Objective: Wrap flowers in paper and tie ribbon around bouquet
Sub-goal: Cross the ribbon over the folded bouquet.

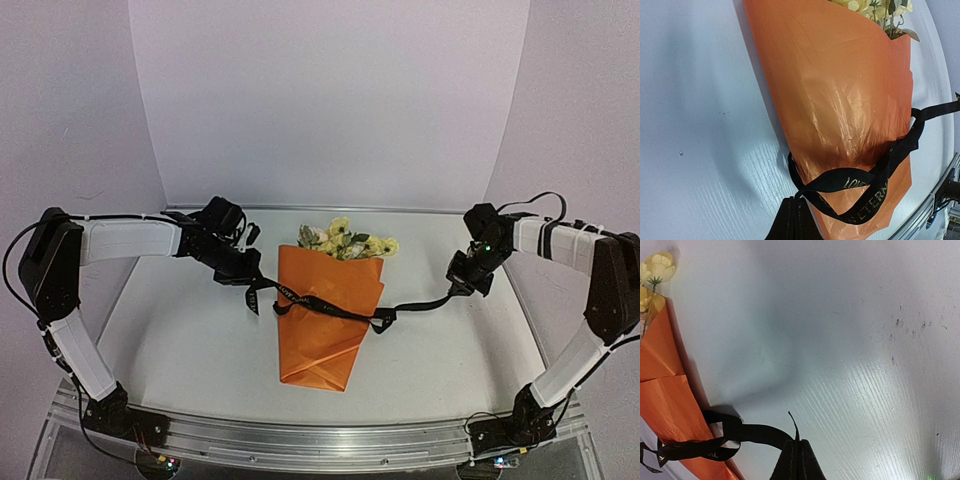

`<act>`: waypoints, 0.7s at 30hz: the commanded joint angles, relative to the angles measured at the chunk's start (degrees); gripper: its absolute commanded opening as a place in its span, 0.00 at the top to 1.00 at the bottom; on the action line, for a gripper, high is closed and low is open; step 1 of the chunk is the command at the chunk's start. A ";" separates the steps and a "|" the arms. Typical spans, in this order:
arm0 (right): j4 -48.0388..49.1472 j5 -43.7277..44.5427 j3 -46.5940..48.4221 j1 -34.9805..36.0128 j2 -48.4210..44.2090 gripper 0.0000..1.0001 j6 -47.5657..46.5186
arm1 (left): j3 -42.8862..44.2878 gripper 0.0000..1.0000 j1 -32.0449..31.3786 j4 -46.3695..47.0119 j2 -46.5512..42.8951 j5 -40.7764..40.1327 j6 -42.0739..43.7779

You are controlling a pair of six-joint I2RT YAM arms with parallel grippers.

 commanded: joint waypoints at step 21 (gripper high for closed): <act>-8.23 -0.69 22.01 14.81 12.18 1.00 -3.30 | 1.17 1.00 0.33 1.56 -1.26 2.85 1.40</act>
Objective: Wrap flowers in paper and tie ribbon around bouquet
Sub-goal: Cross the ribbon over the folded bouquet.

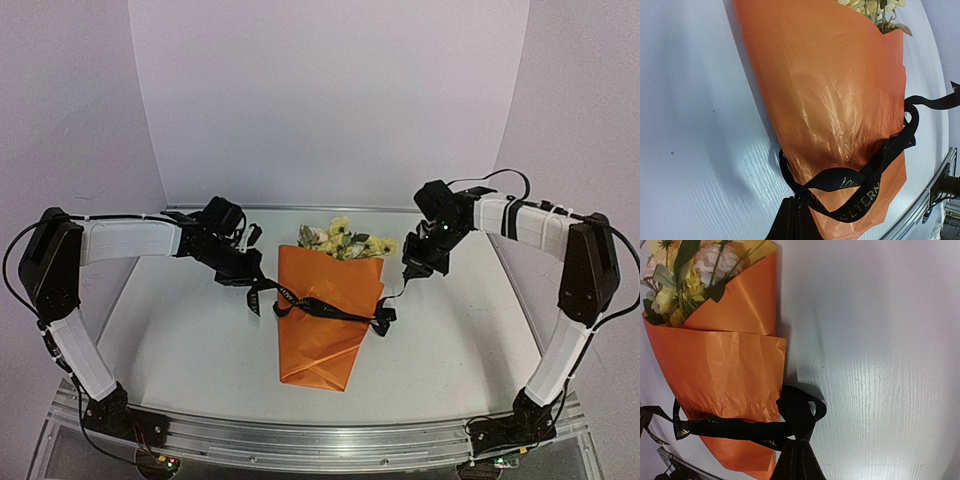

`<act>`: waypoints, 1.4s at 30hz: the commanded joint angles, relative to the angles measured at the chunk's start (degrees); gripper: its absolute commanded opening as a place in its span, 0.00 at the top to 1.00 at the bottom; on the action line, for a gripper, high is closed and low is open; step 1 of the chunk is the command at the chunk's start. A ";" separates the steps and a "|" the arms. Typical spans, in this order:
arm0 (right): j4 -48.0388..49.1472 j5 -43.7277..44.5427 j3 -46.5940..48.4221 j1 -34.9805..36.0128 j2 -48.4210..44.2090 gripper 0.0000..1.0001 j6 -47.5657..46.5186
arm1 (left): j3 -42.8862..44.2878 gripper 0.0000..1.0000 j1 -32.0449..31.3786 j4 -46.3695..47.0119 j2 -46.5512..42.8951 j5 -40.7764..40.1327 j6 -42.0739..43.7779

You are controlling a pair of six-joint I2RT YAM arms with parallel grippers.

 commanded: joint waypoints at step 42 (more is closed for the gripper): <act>-7.97 12.38 -14.29 -13.45 -14.20 1.00 -4.34 | -8.06 1.00 5.25 -1.00 -10.92 -13.06 -2.94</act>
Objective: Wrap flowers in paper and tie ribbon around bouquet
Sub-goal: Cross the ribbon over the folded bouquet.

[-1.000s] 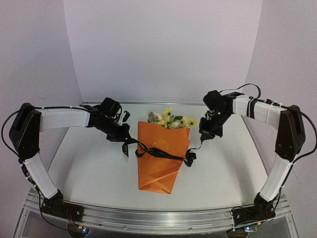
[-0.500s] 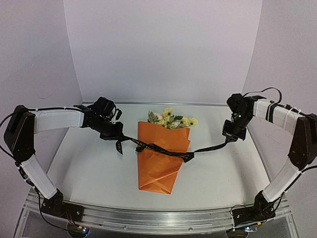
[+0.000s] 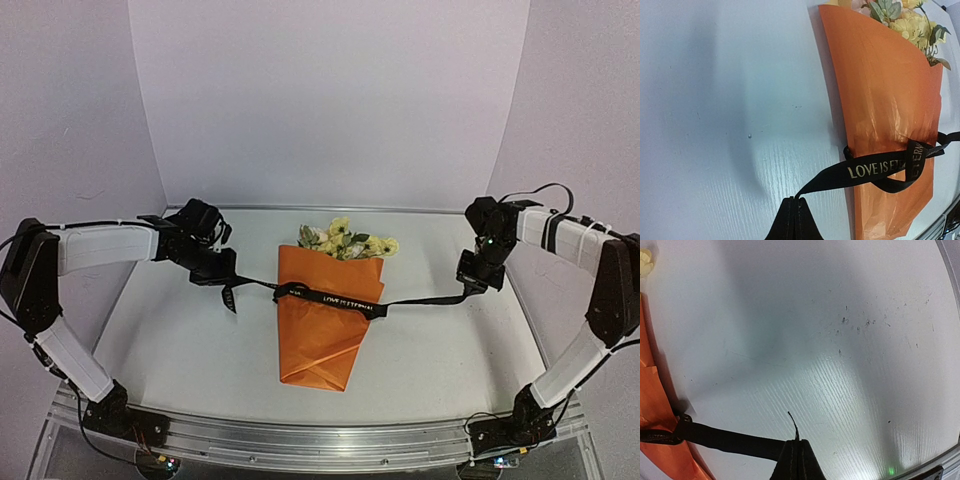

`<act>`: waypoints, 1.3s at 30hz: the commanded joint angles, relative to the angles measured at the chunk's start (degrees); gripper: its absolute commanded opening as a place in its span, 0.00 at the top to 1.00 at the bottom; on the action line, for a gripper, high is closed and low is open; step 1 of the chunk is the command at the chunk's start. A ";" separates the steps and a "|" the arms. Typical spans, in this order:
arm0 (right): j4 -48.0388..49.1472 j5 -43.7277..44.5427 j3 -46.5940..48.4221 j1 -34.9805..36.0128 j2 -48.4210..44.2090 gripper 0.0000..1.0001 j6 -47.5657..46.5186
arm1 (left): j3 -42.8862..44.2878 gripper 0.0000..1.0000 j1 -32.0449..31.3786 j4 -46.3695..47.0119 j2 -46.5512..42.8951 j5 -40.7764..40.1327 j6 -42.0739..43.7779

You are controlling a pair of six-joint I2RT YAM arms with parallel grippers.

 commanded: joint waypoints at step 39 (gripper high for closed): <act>-6.44 2.95 17.28 1.78 2.70 1.00 -4.42 | -3.44 1.00 4.63 -0.15 -6.19 -4.17 -0.97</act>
